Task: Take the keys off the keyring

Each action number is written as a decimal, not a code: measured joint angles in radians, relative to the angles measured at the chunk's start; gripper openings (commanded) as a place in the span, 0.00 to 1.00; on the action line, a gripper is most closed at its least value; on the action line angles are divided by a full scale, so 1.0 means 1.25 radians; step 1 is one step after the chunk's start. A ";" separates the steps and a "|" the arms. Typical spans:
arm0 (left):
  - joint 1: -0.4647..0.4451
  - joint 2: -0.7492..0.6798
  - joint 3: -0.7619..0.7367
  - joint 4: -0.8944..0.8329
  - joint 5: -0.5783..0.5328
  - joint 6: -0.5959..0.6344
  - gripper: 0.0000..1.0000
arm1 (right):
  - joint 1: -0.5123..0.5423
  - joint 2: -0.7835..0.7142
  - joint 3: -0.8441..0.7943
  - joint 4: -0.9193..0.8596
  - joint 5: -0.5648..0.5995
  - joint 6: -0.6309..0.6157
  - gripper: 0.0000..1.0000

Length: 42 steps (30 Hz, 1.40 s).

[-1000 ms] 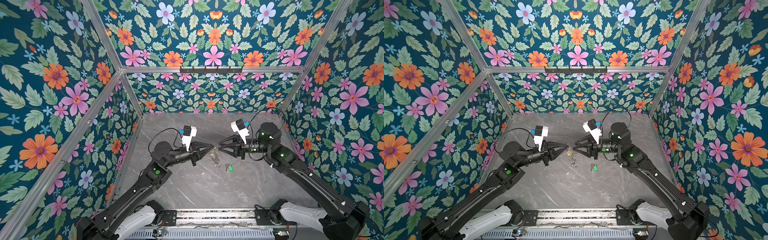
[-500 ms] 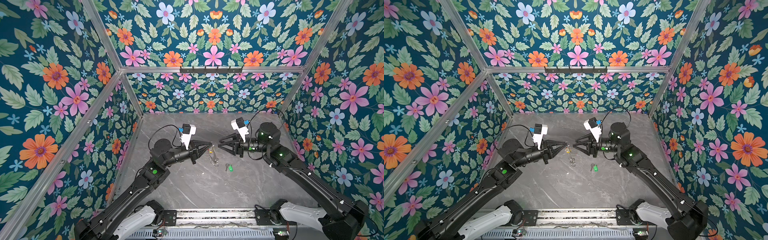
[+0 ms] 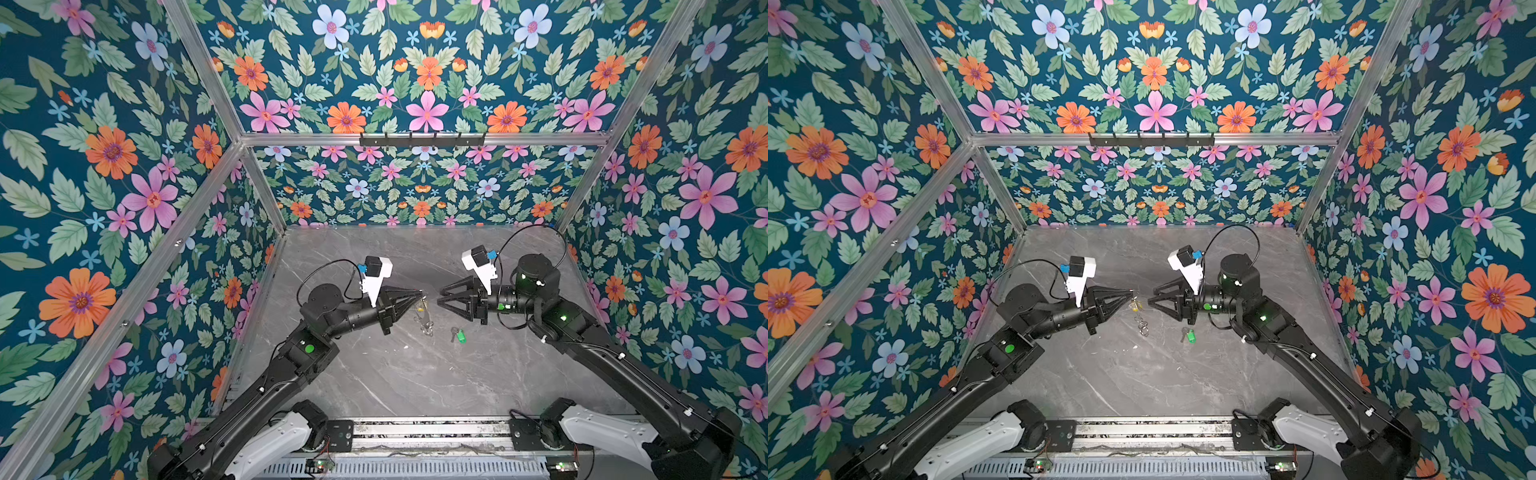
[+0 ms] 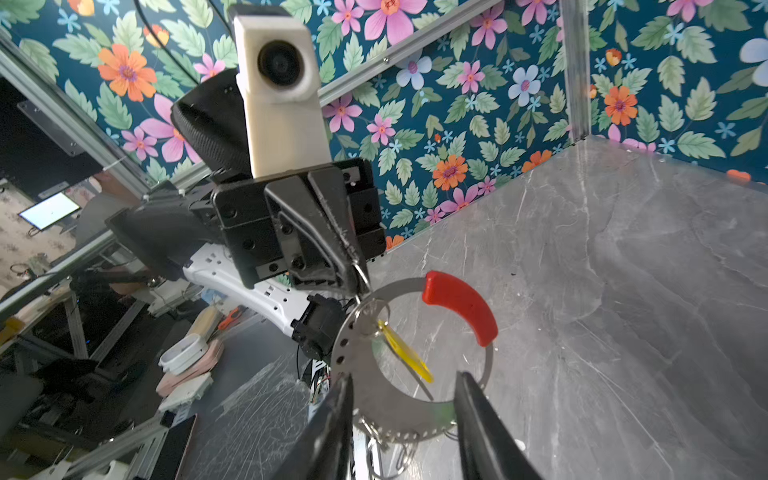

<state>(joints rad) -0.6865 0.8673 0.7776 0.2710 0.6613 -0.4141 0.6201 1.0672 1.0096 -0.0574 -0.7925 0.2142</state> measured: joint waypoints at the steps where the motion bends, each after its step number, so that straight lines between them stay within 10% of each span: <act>1: 0.000 -0.005 -0.008 0.009 0.006 0.005 0.00 | 0.016 -0.003 -0.002 -0.007 0.012 -0.014 0.41; 23: 0.001 0.022 -0.046 0.155 0.121 -0.009 0.00 | 0.090 0.018 -0.015 -0.001 0.088 -0.090 0.44; 42: 0.004 0.020 -0.047 0.164 0.118 -0.020 0.00 | 0.102 0.028 0.004 -0.022 0.056 -0.093 0.02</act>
<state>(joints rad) -0.6819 0.8928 0.7189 0.4763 0.8085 -0.4385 0.7475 1.1023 1.0145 -0.0849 -0.7219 0.0975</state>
